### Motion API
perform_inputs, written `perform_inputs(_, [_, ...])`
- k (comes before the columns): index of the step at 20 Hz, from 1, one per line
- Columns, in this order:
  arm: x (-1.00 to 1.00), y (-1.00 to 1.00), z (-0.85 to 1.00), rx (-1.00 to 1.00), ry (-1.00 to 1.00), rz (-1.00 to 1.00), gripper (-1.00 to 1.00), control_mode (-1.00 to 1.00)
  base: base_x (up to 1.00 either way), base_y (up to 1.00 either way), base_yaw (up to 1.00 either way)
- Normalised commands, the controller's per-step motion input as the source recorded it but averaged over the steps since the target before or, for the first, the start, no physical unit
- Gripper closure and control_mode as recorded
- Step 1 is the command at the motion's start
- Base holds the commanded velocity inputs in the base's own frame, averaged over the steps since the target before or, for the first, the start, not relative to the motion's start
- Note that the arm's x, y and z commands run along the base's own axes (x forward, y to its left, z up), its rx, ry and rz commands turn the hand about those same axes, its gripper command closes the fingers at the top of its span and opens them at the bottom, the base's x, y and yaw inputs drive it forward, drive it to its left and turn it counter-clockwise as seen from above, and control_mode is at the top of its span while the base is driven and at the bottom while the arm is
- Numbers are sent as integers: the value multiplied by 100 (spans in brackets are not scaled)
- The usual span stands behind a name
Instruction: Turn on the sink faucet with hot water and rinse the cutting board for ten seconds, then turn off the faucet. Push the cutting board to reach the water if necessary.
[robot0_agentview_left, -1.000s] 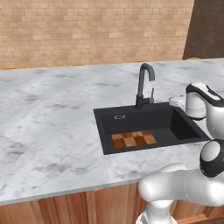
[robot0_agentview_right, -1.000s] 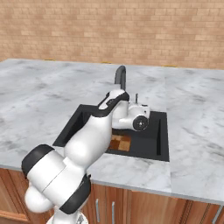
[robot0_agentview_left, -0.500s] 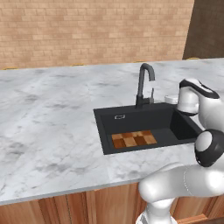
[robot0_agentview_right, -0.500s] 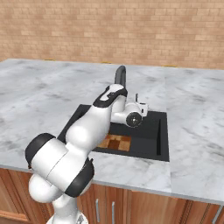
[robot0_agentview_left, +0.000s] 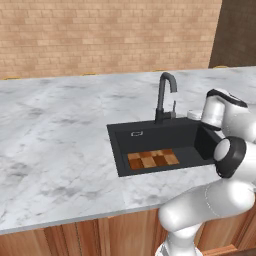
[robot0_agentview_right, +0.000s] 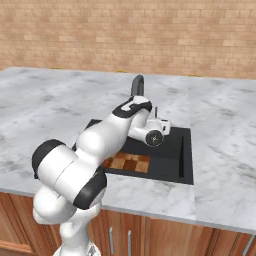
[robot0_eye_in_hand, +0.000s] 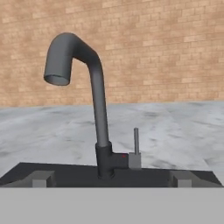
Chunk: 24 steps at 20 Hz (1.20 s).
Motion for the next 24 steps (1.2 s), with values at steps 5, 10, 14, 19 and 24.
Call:
perform_inputs(5, [8,-19,-10,0,0,0,-100,-100,0,0,0])
perform_inputs(10, [9,-9,-9,0,0,0,-100,-100,0,0,0])
perform_inputs(14, [16,0,-1,0,0,0,-100,-100,0,0,0])
perform_inputs(19, [29,0,-6,0,0,0,-100,-100,0,0,0])
perform_inputs(24, [21,0,-16,0,0,0,-100,-100,0,0,0])
